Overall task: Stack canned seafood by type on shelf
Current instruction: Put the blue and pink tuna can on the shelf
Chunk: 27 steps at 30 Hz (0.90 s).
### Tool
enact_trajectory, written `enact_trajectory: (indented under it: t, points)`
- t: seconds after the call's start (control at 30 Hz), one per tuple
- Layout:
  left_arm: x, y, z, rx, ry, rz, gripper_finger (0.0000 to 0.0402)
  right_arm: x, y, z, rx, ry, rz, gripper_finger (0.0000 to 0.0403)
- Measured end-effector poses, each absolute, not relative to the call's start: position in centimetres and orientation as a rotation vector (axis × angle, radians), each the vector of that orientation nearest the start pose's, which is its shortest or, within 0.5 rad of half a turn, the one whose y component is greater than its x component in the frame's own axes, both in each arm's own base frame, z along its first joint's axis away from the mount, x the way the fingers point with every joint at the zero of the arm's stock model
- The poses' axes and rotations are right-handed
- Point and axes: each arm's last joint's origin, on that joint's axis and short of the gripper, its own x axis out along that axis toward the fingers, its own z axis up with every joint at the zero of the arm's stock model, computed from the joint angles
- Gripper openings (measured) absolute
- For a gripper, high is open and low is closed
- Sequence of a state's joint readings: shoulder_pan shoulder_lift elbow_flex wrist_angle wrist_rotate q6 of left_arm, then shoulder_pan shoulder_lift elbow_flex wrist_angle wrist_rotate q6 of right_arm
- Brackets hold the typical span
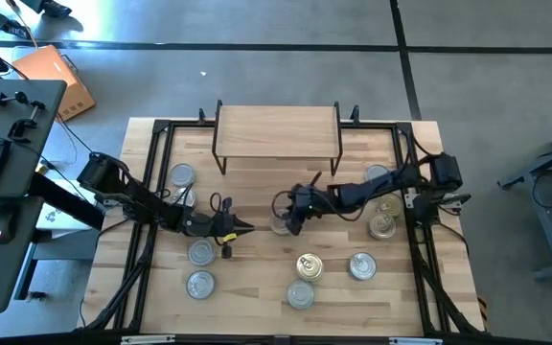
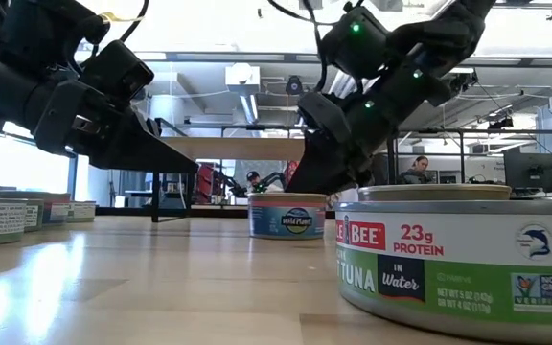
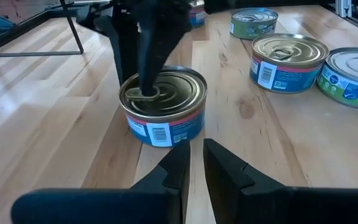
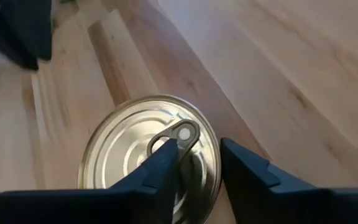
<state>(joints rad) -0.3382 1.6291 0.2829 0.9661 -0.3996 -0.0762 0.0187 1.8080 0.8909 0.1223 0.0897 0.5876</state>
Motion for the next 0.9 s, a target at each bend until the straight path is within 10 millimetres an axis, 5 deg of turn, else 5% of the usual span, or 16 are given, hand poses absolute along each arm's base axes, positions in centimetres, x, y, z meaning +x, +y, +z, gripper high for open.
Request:
enact_trajectory:
  t: [0.9]
  points:
    - [22.6, -8.6, 11.1, 0.311, 0.327, -0.039, 0.0039, 33.4, 1.3, 12.1, 0.706, 0.782, -0.389, 0.0003]
